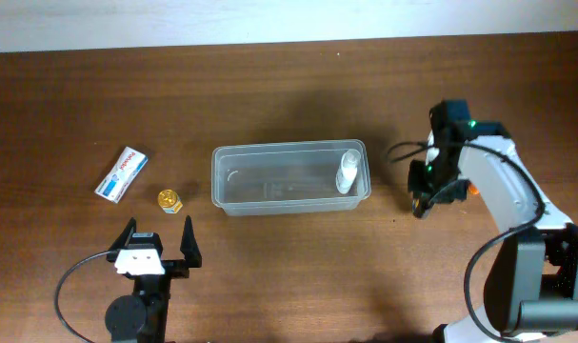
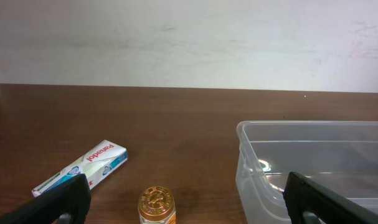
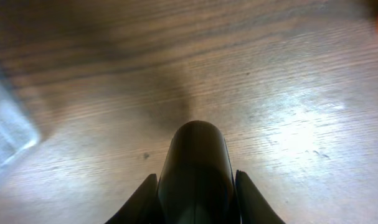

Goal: Pack container
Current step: 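Move the right gripper to the dark bottle and grasp it, then carry the dark bottle with the right gripper into the container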

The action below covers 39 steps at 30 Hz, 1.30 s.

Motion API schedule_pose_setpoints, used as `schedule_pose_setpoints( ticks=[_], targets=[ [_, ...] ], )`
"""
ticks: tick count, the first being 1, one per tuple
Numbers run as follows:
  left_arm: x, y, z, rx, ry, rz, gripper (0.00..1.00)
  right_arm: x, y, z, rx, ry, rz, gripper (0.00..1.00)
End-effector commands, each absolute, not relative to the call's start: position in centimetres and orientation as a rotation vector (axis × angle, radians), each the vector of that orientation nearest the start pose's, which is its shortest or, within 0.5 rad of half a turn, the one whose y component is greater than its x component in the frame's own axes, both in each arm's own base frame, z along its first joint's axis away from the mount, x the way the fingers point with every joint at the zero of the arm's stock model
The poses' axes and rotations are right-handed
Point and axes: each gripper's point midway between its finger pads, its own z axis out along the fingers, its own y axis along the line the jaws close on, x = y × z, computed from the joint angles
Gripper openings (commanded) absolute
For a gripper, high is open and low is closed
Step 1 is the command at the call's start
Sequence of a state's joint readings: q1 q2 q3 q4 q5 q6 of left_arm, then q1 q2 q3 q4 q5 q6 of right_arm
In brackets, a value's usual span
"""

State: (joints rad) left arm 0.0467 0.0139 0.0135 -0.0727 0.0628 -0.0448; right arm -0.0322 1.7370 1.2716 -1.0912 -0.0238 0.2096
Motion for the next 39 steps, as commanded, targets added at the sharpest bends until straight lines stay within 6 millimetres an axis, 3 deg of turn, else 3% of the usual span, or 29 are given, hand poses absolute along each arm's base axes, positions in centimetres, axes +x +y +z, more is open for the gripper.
schedule_pose_setpoints(
  ticks=[1,7,11,16,19,24,30,39],
  targets=[
    [24.6,0.3,15.7,-0.021,1.647,-0.027,0.99,33.4,-0.8,10.9,0.38,3.024,0.059,0.08],
    [24.6,0.3,15.7,-0.021,1.647,-0.027,0.99,33.4,-0.3,17.0,0.306,2.988,0.097,0.1],
    [24.6,0.3,15.7,-0.021,1.647,-0.027,0.99,33.5,1.1,21.1,0.223,2.928,0.115,0.11],
    [24.6,0.3,15.7,-0.021,1.647,-0.027,0.99,34.0,6.5,25.3,0.023,2.81,0.255,0.16],
    [24.6,0.3,15.7,-0.021,1.647,-0.027,0.99,34.2,10.2,26.7,-0.103,2.749,0.316,0.18],
    [24.6,0.3,15.7,-0.021,1.647,-0.027,0.99,34.3,15.4,27.3,-0.23,2.685,0.376,0.22],
    [24.6,0.3,15.7,-0.021,1.647,-0.027,0.99,34.2,18.7,26.4,-0.281,2.682,0.375,0.21],
    [24.6,0.3,15.7,-0.021,1.647,-0.027,0.99,35.7,21.1,20.6,-0.287,2.801,0.246,0.21]
  ],
)
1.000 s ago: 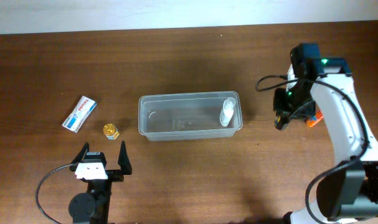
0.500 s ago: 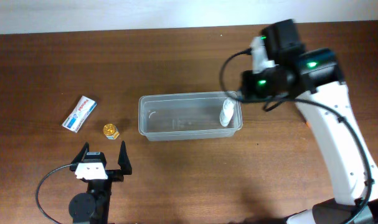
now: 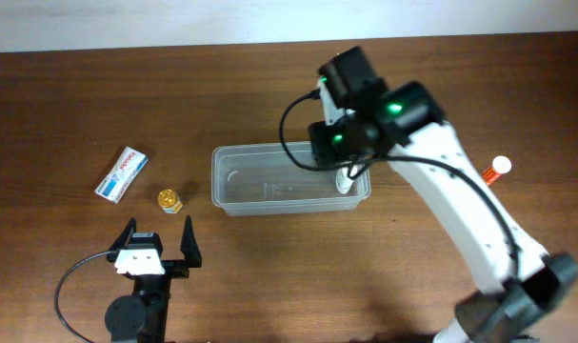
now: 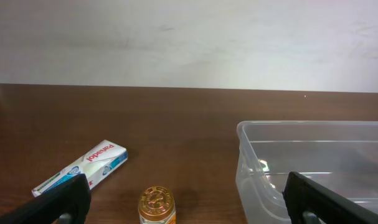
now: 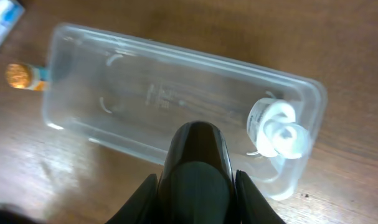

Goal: Pack container
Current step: 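Carry the dark bottle with the right gripper into the container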

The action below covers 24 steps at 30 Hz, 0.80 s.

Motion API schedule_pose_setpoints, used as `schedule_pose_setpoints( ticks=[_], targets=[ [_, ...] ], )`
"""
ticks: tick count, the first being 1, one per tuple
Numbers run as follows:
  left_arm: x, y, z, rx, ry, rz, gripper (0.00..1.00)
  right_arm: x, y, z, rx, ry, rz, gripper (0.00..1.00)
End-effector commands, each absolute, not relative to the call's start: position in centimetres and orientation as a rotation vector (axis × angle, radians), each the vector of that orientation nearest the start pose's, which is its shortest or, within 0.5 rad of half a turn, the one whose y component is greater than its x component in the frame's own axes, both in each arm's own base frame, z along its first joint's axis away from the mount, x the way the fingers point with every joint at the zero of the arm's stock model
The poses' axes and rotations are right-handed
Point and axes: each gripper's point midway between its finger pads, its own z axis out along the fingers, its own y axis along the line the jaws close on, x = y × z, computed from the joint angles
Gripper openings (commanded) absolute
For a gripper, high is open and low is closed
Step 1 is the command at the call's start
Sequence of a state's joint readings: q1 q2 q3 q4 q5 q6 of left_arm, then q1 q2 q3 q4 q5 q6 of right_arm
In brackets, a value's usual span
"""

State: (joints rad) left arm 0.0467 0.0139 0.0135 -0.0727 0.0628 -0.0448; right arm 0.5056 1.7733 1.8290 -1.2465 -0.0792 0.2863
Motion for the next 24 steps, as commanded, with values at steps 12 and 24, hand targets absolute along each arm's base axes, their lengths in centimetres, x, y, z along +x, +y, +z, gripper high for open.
schedule_pose_setpoints(
  ticks=[12,24],
  targets=[
    [24.6,0.3,15.7,-0.021,1.647,-0.027,0.99,37.6,21.4,12.0,-0.245,2.969,0.093,0.21],
    [24.6,0.3,15.7,-0.021,1.647,-0.027,0.99,37.9,20.9,8.6,-0.106,3.033,0.019,0.22]
  ],
)
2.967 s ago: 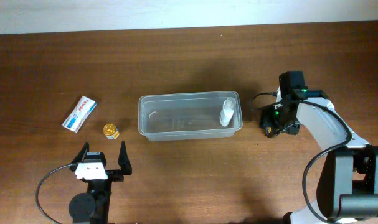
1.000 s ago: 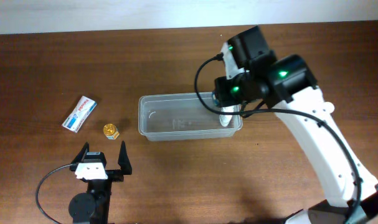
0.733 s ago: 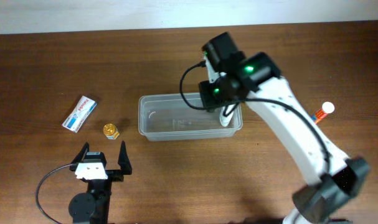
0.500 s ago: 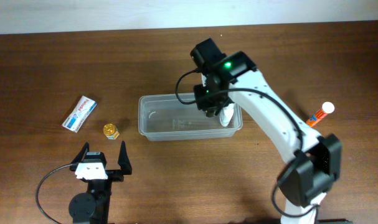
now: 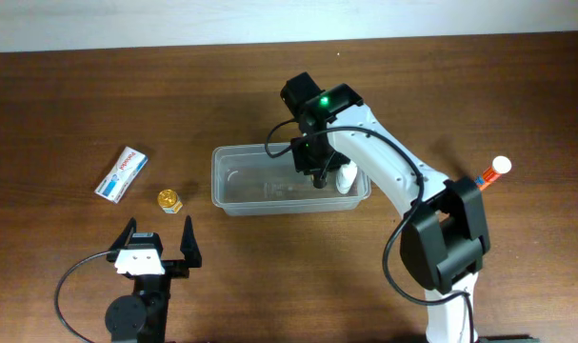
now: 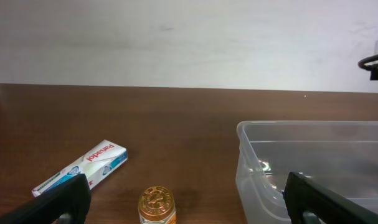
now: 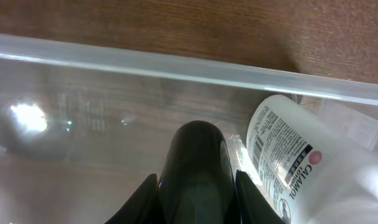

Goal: Pack container
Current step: 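Carry the dark bottle with the right gripper into the container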

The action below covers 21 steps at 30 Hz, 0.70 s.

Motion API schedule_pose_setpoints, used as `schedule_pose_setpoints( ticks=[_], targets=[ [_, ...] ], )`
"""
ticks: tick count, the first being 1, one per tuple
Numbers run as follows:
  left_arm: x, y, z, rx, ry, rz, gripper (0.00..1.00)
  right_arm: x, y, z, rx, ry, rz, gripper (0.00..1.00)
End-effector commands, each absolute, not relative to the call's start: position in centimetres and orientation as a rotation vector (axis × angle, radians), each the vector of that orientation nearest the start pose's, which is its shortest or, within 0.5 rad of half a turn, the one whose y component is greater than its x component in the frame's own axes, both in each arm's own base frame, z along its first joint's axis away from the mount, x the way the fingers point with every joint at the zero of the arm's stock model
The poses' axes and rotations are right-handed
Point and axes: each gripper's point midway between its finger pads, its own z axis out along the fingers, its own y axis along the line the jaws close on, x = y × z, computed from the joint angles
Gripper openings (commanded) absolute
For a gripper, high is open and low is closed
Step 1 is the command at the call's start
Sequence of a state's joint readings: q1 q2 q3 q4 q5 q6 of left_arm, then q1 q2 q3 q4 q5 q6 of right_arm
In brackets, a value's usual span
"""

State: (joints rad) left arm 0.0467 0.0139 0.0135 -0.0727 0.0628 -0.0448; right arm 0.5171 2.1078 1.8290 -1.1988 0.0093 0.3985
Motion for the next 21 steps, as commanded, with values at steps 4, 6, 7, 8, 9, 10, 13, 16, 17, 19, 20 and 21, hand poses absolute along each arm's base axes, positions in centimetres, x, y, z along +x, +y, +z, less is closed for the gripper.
schedule_pose_setpoints(
  ticks=[4,6,7,8,9,10,13,16,17,19,20,21],
  targets=[
    [24.6,0.3,15.7,-0.021,1.647,-0.027,0.99,37.9,20.9,8.2,-0.095,3.044,0.011,0.22],
    [24.6,0.3,15.7,-0.021,1.647,-0.027,1.0,37.9,20.8,7.9,-0.078,3.05,0.007,0.22],
    [24.6,0.3,15.7,-0.021,1.647,-0.027,0.99,37.9,20.7,7.7,-0.063,3.054,0.004,0.23],
    [24.6,0.3,15.7,-0.021,1.647,-0.027,0.99,37.9,20.7,7.7,-0.058,3.054,0.005,0.22],
    [24.6,0.3,15.7,-0.021,1.647,-0.027,0.99,38.0,20.7,7.5,-0.049,3.053,0.005,0.22],
    [24.6,0.3,15.7,-0.021,1.647,-0.027,0.99,38.1,20.7,7.5,-0.048,3.051,0.007,0.22],
    [24.6,0.3,15.7,-0.021,1.647,-0.027,0.99,38.3,20.8,7.3,-0.048,3.042,0.015,0.22],
    [24.6,0.3,15.7,-0.021,1.647,-0.027,0.99,38.3,20.7,6.9,-0.034,3.042,0.013,0.22],
    [24.6,0.3,15.7,-0.021,1.647,-0.027,0.99,38.3,20.7,6.6,-0.03,3.043,0.014,0.22],
    [24.6,0.3,15.7,-0.021,1.647,-0.027,0.99,38.2,20.5,6.1,-0.02,3.047,0.011,0.22],
    [24.6,0.3,15.7,-0.021,1.647,-0.027,0.99,38.2,20.2,5.8,-0.006,3.05,0.008,0.23],
    [24.6,0.3,15.7,-0.021,1.647,-0.027,0.99,38.1,20.1,5.6,0.002,3.052,0.006,0.22]
  ],
)
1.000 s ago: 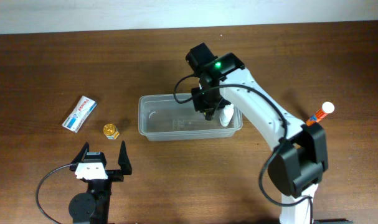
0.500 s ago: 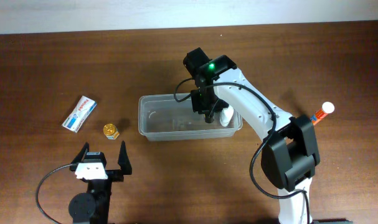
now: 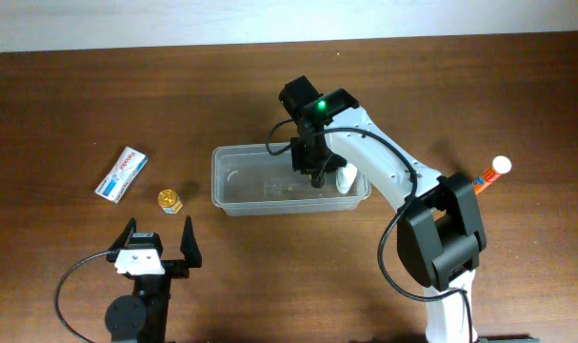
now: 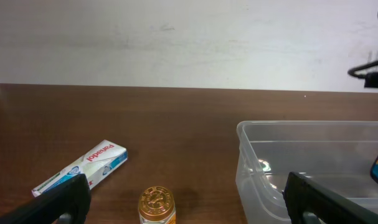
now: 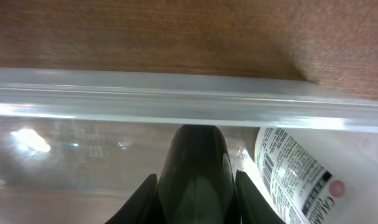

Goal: Pack container
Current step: 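Carry the dark bottle with the right gripper into the container, then lower the dark bottle beside the spray bottle and open gripper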

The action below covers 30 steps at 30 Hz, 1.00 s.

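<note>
A clear plastic container [image 3: 289, 149] sits mid-table, its near-left corner also in the left wrist view [image 4: 251, 162]. A white calamine bottle [image 3: 347, 177] lies in its right end [image 5: 301, 171]. My right gripper [image 3: 312, 171] reaches down inside the container just left of that bottle, shut on a dark glossy rounded object [image 5: 197, 165] that fills the space between the fingers [image 5: 197, 193]. My left gripper [image 3: 158, 240] rests open near the front edge [image 4: 185, 200], behind a small gold-lidded jar [image 3: 169, 200] [image 4: 156, 205].
A white and blue toothpaste box [image 3: 121, 173] [image 4: 83, 167] lies left of the jar. An orange and white tube [image 3: 488, 174] lies on the table to the right of the container. The right arm arches over the container's right half.
My right gripper, still shut on the dark object, sits slightly closer to the container's far wall beside the white bottle. The left gripper and the loose items have not moved.
My right gripper held the dark object low over the table right of the container. Then it was high above the container, then down inside next to the white bottle, where it remains. The left arm stayed open and still throughout.
</note>
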Motion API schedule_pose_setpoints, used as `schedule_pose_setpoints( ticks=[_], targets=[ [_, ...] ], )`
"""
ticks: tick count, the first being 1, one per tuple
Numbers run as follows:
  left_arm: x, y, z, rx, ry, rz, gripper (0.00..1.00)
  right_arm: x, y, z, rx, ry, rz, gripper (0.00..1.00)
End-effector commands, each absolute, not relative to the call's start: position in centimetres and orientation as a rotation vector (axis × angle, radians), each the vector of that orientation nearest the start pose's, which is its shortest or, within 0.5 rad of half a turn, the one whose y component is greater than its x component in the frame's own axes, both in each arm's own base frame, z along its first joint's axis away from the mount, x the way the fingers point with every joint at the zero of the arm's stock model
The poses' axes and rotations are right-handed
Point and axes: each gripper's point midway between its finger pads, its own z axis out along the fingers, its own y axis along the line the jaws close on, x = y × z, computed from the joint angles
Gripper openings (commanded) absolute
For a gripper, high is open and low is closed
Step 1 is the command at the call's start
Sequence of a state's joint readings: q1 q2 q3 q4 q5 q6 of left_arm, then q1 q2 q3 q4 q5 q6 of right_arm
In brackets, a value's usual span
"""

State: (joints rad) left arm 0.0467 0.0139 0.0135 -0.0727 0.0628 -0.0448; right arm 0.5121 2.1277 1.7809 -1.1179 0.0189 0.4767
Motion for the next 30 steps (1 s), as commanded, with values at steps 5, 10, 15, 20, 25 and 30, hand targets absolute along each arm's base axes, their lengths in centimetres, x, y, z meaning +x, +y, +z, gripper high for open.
schedule_pose_setpoints(
  ticks=[5,10,15,20,25,30],
  targets=[
    [24.6,0.3,15.7,-0.021,1.647,-0.027,0.99,38.3,19.2,5.1,0.039,3.059,0.0,0.22],
    [24.6,0.3,15.7,-0.021,1.647,-0.027,0.99,38.5,18.8,5.1,0.054,3.059,-0.002,0.23],
    [24.6,0.3,15.7,-0.021,1.647,-0.027,0.99,38.5,18.8,5.1,0.052,3.06,-0.001,0.35],
    [24.6,0.3,15.7,-0.021,1.647,-0.027,0.99,38.3,18.9,5.1,0.05,3.068,0.008,0.36],
    [24.6,0.3,15.7,-0.021,1.647,-0.027,0.99,38.1,19.7,5.4,0.004,3.082,0.069,0.36],
    [24.6,0.3,15.7,-0.021,1.647,-0.027,0.99,38.5,20.2,7.1,-0.006,3.067,0.109,0.37]
  ],
)
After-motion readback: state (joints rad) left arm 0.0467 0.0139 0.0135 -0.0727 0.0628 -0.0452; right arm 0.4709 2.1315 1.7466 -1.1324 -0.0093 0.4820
